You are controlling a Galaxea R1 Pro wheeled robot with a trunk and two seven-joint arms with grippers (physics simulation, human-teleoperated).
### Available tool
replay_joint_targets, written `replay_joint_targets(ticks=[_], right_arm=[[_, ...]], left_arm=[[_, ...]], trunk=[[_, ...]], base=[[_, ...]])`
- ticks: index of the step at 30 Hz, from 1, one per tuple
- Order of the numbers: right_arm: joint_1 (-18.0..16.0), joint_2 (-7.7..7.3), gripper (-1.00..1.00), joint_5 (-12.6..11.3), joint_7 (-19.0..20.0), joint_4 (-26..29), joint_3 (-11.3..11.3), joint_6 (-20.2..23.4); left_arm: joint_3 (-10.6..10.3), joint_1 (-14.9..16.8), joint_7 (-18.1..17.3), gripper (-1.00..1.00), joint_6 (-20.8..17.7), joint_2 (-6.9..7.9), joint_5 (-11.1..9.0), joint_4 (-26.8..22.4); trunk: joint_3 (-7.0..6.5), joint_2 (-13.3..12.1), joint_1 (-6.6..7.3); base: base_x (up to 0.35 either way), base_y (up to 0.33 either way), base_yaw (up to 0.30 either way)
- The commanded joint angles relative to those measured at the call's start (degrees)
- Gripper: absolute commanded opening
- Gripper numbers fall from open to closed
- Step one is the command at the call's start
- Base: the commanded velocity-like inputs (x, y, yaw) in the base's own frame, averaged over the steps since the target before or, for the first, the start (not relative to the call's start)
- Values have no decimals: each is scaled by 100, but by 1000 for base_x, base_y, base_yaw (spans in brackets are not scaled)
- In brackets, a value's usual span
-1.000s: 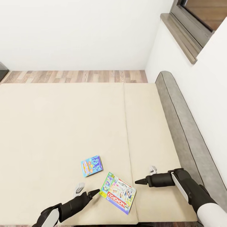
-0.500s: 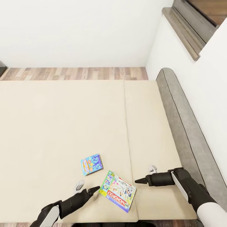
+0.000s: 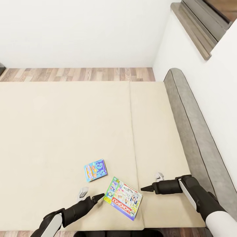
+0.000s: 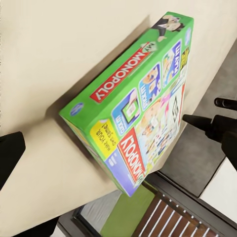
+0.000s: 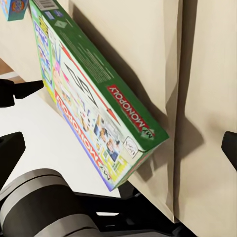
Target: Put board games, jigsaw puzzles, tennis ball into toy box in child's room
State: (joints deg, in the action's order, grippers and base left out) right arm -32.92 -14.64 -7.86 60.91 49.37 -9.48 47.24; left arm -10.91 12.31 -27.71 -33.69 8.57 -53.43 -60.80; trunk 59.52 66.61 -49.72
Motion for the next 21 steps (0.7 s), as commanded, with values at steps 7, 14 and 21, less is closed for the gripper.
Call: replay_joint_targets(ticks=[7, 14, 21], right_arm=[[-3, -5, 100, -58, -46, 2, -19, 27], [-7, -4, 100, -58, -105, 2, -19, 18], [-8, -4, 100, -58, -142, 2, -14, 5]], left_arm=[[-7, 5, 9, 100, -33, 4, -44, -2], [-7, 12, 10, 100, -33, 4, -44, -2], [-7, 15, 11, 100, -33, 4, -44, -2]], trunk=[[16, 2, 0], [22, 2, 0], [24, 2, 0]], base=[[0, 0, 5], [0, 0, 2], [0, 0, 0]])
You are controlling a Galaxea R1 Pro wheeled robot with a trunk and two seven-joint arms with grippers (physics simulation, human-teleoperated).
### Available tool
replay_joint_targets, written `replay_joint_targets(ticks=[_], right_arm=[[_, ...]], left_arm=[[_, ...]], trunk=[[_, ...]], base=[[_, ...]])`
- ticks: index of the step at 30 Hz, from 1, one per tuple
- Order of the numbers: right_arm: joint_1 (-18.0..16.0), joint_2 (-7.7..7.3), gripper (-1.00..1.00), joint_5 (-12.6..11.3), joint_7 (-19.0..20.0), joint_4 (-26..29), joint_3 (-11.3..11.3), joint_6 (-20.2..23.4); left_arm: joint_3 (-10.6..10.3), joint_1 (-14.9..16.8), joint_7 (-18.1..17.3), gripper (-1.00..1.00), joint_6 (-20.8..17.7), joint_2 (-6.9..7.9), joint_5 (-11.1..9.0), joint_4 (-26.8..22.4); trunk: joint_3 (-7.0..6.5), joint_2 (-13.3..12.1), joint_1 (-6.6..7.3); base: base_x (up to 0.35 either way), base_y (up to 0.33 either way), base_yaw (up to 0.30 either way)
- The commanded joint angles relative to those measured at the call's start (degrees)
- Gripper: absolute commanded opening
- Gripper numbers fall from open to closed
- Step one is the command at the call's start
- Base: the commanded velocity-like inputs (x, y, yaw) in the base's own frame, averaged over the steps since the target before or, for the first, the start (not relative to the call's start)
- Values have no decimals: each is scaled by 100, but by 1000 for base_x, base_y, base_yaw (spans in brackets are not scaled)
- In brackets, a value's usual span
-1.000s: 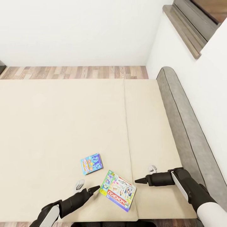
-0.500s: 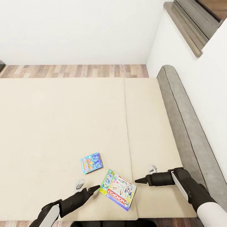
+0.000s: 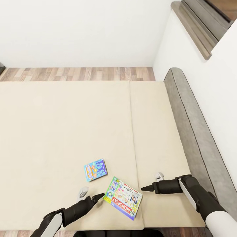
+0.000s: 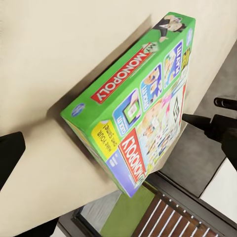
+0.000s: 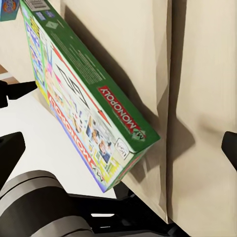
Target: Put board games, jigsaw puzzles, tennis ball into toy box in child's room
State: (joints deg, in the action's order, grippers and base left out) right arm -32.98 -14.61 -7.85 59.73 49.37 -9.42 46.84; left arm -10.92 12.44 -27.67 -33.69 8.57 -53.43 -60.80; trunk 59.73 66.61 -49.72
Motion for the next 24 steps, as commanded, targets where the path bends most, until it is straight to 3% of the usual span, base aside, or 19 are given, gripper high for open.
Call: replay_joint_targets(ticks=[1, 24], right_arm=[[-3, -9, 100, -60, -29, 2, -19, 43], [-9, -15, 100, -63, -70, 2, -8, 19]], left_arm=[[-7, 2, 7, 100, -32, 4, -44, -2], [-7, 10, 11, 100, -30, 4, -44, -2]], trunk=[[3, 2, 0], [115, 2, 0]], base=[[0, 0, 0], [0, 0, 0]])
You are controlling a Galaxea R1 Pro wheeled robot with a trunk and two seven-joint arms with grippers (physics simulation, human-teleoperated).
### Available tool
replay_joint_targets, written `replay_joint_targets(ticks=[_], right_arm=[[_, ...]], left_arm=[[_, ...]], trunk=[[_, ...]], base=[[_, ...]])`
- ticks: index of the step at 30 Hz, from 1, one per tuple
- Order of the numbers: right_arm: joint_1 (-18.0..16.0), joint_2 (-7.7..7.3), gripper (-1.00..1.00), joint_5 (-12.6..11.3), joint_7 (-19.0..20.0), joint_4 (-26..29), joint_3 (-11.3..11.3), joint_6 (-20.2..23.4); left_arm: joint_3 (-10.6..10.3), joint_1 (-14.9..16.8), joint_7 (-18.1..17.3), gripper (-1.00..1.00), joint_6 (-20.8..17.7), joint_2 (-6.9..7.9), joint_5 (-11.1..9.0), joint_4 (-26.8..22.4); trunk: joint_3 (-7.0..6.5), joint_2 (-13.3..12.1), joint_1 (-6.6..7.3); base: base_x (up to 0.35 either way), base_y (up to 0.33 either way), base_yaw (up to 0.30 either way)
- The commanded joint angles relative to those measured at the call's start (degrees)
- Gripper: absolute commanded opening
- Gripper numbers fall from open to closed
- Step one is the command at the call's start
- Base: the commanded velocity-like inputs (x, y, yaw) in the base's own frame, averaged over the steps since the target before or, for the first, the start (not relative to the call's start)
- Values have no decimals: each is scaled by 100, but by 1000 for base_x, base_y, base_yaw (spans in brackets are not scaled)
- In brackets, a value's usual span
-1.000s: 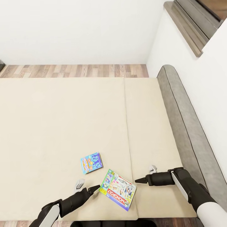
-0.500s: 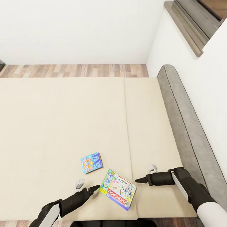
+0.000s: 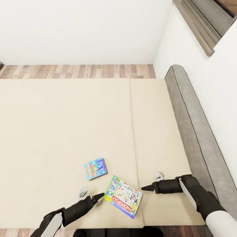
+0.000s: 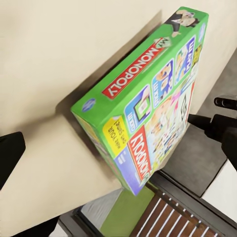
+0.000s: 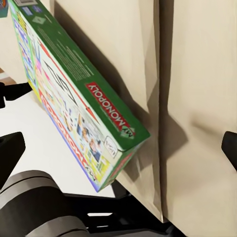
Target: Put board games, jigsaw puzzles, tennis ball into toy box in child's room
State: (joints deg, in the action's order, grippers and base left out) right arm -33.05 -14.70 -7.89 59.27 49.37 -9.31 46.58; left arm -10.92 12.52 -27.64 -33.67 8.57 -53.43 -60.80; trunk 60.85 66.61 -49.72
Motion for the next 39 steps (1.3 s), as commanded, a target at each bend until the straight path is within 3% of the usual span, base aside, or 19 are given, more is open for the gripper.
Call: replay_joint_targets(ticks=[1, 16, 30, 39], right_arm=[[-3, -7, 100, -59, -24, 2, -19, 45], [-30, 2, 100, -63, -167, 2, -19, 43], [-81, 18, 100, -63, -256, 14, -19, 43], [-166, 154, 100, -64, -478, 12, -19, 46]], left_arm=[[-7, 2, 7, 100, -33, 4, -45, -2], [-7, 27, 11, 100, -27, 4, -45, -1], [-7, 41, 13, 100, -26, 0, -45, -1], [-50, 178, 13, 100, -26, -18, 4, 39]], trunk=[[11, 2, 0], [135, 2, 0], [169, 2, 0], [173, 2, 0]], base=[[0, 0, 0], [0, 0, 0], [0, 0, 0], [0, 0, 0]])
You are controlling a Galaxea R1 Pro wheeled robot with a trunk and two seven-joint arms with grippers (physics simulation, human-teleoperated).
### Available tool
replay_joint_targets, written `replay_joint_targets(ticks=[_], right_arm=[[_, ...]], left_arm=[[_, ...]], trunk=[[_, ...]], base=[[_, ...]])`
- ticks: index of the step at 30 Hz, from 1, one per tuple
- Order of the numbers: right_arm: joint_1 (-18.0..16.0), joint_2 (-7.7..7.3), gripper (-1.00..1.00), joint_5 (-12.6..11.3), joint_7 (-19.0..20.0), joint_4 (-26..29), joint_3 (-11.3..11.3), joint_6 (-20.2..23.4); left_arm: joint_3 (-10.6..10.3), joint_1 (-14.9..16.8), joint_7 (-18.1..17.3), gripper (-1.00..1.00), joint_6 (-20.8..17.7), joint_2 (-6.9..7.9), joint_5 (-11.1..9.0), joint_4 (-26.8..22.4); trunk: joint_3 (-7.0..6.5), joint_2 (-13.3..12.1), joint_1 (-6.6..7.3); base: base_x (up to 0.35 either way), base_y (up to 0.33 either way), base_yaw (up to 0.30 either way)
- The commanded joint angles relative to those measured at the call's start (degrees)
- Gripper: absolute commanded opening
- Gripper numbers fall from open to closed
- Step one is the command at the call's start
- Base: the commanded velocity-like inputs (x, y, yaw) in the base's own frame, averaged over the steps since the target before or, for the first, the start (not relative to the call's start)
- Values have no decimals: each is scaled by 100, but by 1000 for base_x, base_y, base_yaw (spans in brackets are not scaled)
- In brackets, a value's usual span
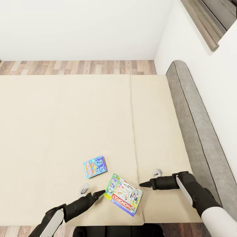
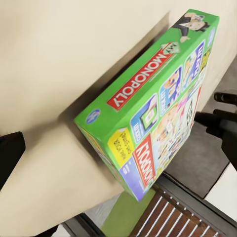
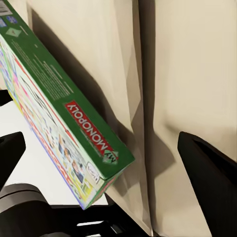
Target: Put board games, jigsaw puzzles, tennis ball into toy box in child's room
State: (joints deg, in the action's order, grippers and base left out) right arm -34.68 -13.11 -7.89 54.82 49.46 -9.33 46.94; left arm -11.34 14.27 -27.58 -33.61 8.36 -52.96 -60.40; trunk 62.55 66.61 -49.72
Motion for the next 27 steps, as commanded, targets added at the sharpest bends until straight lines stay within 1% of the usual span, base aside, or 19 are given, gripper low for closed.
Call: replay_joint_targets(ticks=[1, 10, 27], right_arm=[[-8, 14, 100, -63, -74, 2, -16, 11], [-22, 80, 100, -63, -199, 3, -16, 11], [-29, 127, 100, -63, -255, 2, -16, 8]], left_arm=[[-11, 16, 7, 100, -32, 1, -20, 11], [-21, 55, 3, 100, -33, -19, 67, 41], [-35, 103, 4, 100, -36, -67, 100, 54]], trunk=[[3, 2, -1], [4, 2, -1], [4, 2, -1]], base=[[0, 0, 0], [0, 0, 0], [0, 0, 0]])
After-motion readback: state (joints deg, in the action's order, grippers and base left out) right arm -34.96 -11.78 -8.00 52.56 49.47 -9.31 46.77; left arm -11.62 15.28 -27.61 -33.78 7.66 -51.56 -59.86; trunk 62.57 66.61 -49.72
